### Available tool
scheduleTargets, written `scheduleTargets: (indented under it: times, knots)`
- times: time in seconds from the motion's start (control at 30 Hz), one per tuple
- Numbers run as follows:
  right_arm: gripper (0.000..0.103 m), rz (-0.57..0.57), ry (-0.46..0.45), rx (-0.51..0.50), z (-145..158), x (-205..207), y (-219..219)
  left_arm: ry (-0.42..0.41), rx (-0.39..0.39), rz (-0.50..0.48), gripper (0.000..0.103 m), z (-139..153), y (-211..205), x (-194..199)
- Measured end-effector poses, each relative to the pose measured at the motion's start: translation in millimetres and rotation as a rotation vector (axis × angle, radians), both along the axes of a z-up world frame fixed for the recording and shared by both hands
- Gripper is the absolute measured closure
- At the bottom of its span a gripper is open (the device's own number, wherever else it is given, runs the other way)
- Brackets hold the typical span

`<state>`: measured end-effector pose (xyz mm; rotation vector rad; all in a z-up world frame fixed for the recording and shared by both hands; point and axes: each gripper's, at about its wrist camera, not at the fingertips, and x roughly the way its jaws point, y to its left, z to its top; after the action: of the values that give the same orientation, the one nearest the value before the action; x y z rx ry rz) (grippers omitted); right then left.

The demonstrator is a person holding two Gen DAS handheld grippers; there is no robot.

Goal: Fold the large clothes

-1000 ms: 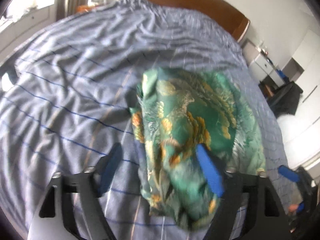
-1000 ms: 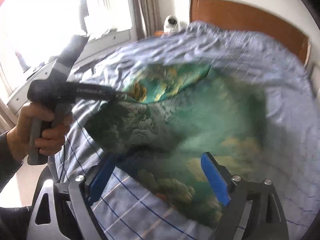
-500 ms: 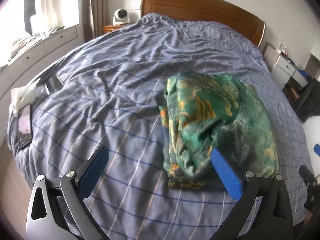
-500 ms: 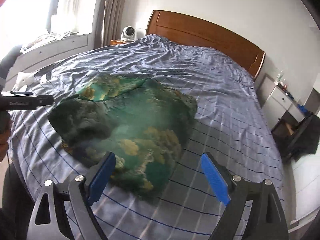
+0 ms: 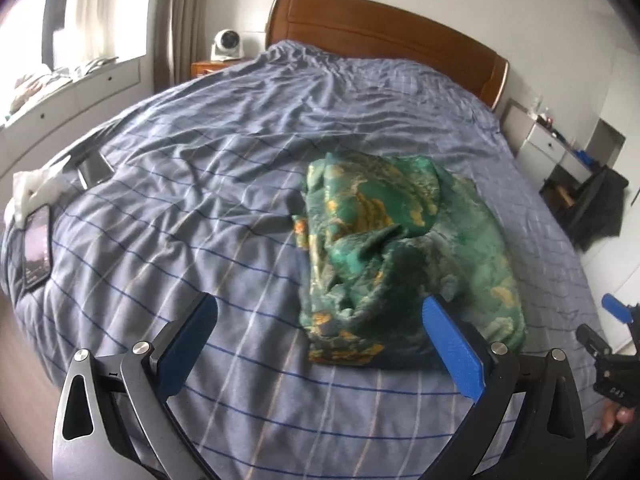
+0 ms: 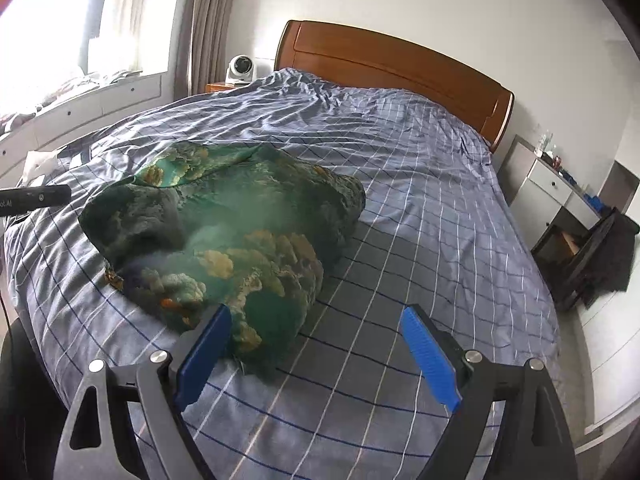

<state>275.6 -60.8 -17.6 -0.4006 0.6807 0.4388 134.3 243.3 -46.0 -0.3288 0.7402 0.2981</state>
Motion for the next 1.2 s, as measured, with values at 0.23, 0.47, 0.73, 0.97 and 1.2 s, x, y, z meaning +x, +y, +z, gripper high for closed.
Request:
scheduleTargets:
  times: [0.23, 0.47, 0.73, 0.97, 1.2]
  knots:
    - [0.014, 0.046, 0.007, 0.088, -11, -6, -24, -0.005, -0.111, -0.046, 0.001, 8, 26, 12]
    - [0.014, 0.038, 0.126, 0.157, -21, 7, -28, -0.027, -0.329, -0.152, 0.001, 11, 64, 68]
    - [0.014, 0.029, 0.253, 0.285, -27, 25, -29, 0.111, -0.591, -0.162, 0.001, -74, 87, 133]
    - [0.014, -0.014, 0.363, 0.435, -41, 72, -44, 0.149, -0.663, -0.263, 0.0, -111, 66, 145]
    - [0.014, 0.001, 0.55, 0.603, -86, 136, -38, 0.226, -0.704, -0.295, 0.0, -138, 65, 156]
